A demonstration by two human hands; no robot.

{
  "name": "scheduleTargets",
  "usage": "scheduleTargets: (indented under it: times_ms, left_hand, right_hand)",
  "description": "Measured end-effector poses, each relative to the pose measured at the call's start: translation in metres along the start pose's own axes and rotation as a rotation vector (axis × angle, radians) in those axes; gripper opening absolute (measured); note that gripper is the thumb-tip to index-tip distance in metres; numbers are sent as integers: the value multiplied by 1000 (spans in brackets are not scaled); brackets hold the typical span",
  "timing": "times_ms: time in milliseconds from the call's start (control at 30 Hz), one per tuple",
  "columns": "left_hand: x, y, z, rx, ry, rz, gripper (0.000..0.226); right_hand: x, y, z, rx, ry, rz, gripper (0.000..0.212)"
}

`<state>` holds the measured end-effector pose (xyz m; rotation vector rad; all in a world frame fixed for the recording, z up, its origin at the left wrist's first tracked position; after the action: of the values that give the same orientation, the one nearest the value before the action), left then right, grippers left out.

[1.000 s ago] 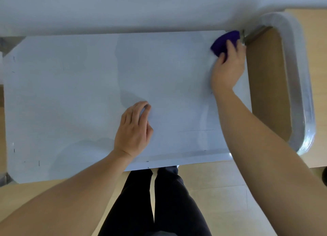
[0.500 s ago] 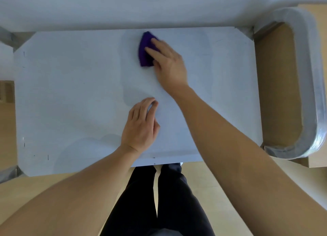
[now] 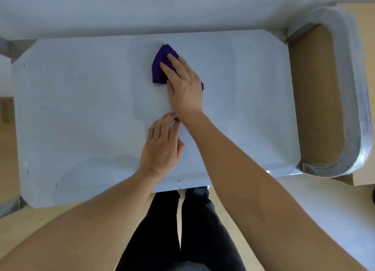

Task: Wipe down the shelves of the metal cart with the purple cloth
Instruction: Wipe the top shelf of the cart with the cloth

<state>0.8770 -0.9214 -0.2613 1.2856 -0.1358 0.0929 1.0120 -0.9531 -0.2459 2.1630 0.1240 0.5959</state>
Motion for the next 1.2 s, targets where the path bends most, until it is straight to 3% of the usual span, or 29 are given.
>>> scheduleTargets:
  times_ms: [67,133,300,400,467,567,633,733,867,967,1033,1133,1200]
  left_hand:
    - [0,1,1,-11,1,-9,46]
    - [1,0,0,-16,2,-11,46]
    - [1,-1,0,-17,-1,-7,45]
    - [-1,-1,0,-14,2,-2,45]
    - [0,-1,-1,-9,4,-1,45]
    - [1,0,0,0,-7,14,45]
    - [1,1,2,-2,-8,14,45]
    - [1,1,2,-2,-15,15,45]
    - [1,1,2,-1,-13,25,44]
    - [0,1,2,-3,-14,33,44]
    - [-1,2,2,1,-16,37,44]
    - [0,2,2,10,-18,40,44]
    - [-1,2,2,9,-18,41,44]
  right_hand:
    - [4,9,16,-19,75,-27,38]
    - [11,37,61,-79,30,57,38]
    - [0,115,177,-282,-571,257,45]
    - [2,107,173,-370,-730,303,46]
    - [17,78,141,-273,-612,275,46]
    - [25,26,65,-116,-166,124,47]
    - [23,12,45,-72,-19,-3,46]
    - [27,42,86,-87,-67,70,45]
    - [8,112,178,-264,-514,199,46]
    - [3,115,180,-313,-653,233,48]
    - [6,90,146,-267,-578,190,50]
    - [1,41,73,-136,-165,42,48]
    - [-1,38,67,-116,-17,-31,45]
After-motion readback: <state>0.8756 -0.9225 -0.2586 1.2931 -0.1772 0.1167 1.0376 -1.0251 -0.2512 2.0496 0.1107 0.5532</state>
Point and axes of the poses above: each hand's wrist, its own x-axis towards the middle knuckle, its own y-axis out of the back of the hand, z = x × y, the point moved 7 cm from there along x, towards the middle knuckle, and after that the axes turned 6 degrees about z, right-handed, at the moved point
